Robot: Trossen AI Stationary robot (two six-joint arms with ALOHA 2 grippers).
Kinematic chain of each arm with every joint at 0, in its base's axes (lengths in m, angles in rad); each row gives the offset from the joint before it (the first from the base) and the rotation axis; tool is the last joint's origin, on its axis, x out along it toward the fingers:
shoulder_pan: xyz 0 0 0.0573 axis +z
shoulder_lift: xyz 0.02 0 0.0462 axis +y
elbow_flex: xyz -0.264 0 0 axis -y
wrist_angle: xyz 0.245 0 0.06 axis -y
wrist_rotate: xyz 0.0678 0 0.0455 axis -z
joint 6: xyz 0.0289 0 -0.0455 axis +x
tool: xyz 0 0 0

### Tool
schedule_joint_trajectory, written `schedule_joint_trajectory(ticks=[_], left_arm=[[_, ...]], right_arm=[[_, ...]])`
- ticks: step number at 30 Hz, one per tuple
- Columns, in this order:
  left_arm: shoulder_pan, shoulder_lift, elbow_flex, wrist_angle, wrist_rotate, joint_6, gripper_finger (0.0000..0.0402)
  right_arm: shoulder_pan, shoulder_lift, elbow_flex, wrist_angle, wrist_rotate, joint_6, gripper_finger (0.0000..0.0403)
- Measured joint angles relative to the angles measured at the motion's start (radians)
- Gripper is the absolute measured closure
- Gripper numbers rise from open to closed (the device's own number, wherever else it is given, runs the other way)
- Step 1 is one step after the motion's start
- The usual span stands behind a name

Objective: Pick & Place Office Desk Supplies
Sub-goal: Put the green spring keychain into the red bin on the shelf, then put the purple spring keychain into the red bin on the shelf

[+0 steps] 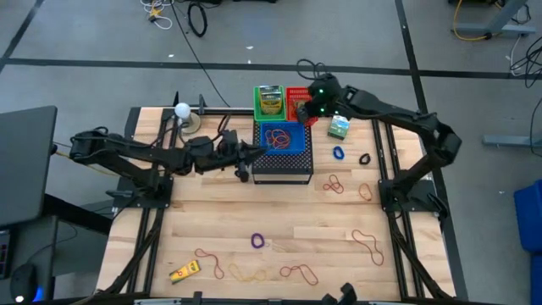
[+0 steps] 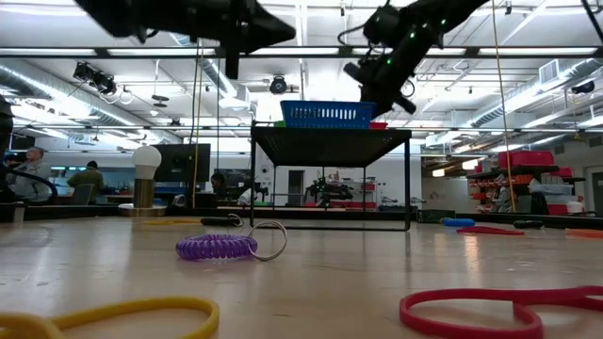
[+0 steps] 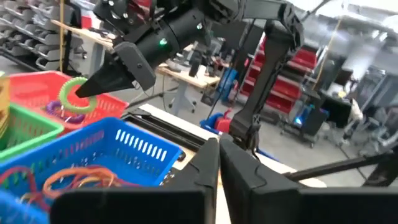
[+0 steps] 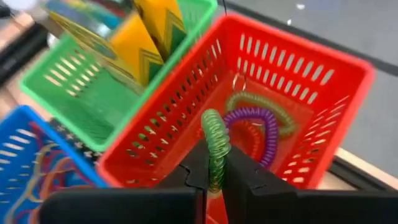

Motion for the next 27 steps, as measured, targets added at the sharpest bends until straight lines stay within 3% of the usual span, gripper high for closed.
schedule_joint_trajectory(ticks=[7,15,21,27], left_arm=[[0.002,0.000,-0.068,0.081,-0.042,-0.046,0.0389],[0.003,0.000,-0.067,0.079,-0.096,-0.044,0.0371],[0.009,0.000,-0.067,0.077,-0.155,-0.059,0.0370],[0.015,0.000,-0.067,0.075,-0.169,-0.086,0.0369]], right_arm=[[0.002,0.036,-0.001,0.019,-0.028,0.007,0.0305],[-0.006,-0.035,-0.001,0.020,-0.002,-0.004,0.0238],[-0.005,-0.149,-0.001,0.014,0.005,-0.093,0.0249],[0.026,-0.264,-0.009,-0.033,0.013,-0.197,0.0313]])
